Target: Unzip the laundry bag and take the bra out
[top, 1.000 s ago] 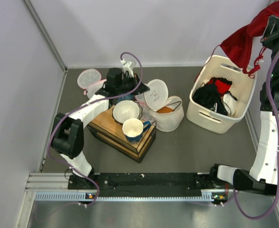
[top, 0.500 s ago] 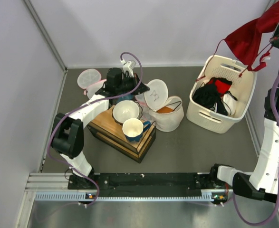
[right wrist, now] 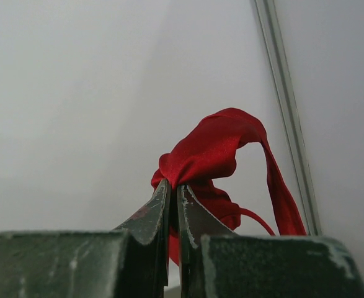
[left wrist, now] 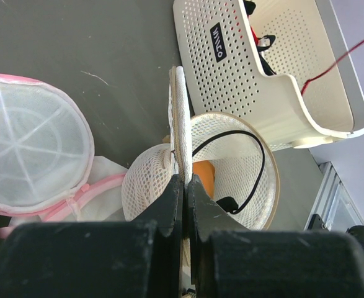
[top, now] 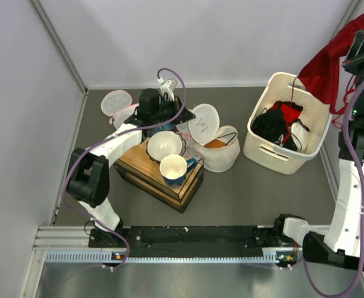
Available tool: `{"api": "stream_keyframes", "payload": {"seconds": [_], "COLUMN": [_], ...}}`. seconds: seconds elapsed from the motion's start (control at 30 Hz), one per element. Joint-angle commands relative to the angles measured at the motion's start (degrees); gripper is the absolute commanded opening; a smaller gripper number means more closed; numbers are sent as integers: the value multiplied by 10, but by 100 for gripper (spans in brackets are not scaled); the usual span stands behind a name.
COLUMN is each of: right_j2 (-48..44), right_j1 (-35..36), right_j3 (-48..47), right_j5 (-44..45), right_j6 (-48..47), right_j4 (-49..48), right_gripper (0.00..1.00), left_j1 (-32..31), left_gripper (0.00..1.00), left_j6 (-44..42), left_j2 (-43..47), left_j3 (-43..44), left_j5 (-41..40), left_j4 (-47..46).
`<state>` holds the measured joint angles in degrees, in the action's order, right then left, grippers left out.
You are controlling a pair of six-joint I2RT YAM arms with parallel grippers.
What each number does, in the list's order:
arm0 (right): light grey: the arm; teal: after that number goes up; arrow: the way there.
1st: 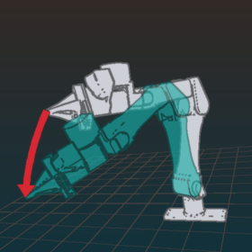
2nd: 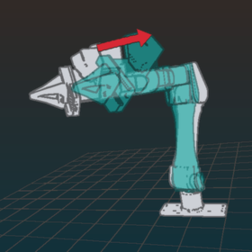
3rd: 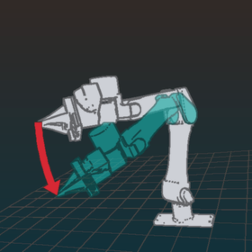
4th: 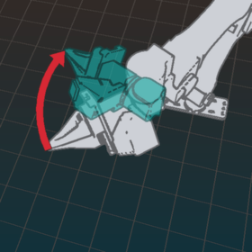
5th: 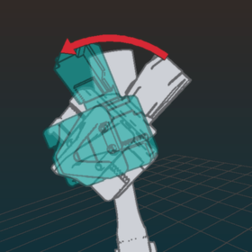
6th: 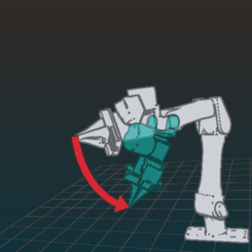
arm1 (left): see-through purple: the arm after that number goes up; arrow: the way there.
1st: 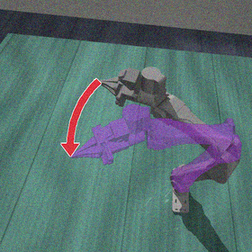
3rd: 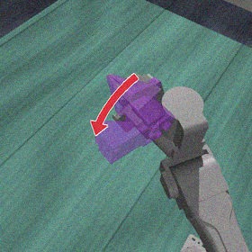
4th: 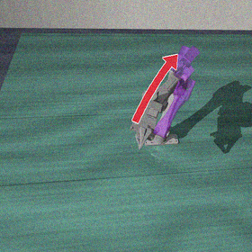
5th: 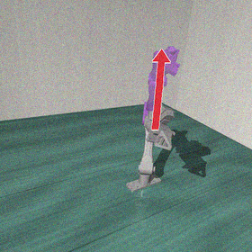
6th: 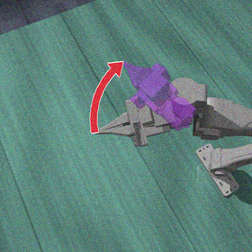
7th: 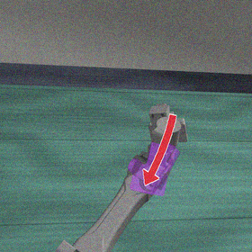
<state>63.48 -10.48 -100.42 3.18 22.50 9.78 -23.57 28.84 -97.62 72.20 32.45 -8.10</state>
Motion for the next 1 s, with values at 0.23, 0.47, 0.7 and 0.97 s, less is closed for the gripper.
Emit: {"api": "stream_keyframes", "payload": {"seconds": [0.23, 0.47, 0.7, 0.97], "right_j2": [55, 90, 90, 12], "right_j1": [-9, -8, -9, 5], "right_j3": [217, 334, 285, 261], "right_j5": [-123, -68, -37, -53], "right_j6": [-5, -14, -27, -31], "right_j4": [-38, -62, 22, 56], "right_gripper": [0, 0, 68, 83], "left_j1": [-3, -6, -8, -9], "left_gripper": [0, 0, 0, 0], "left_j6": [17, 20, 18, 9], "left_j2": [19, 11, 19, 36], "left_j3": [2, 5, 7, 22], "left_j5": [21, 24, 24, 16], "left_j4": [-32, -32, -24, -10]}}
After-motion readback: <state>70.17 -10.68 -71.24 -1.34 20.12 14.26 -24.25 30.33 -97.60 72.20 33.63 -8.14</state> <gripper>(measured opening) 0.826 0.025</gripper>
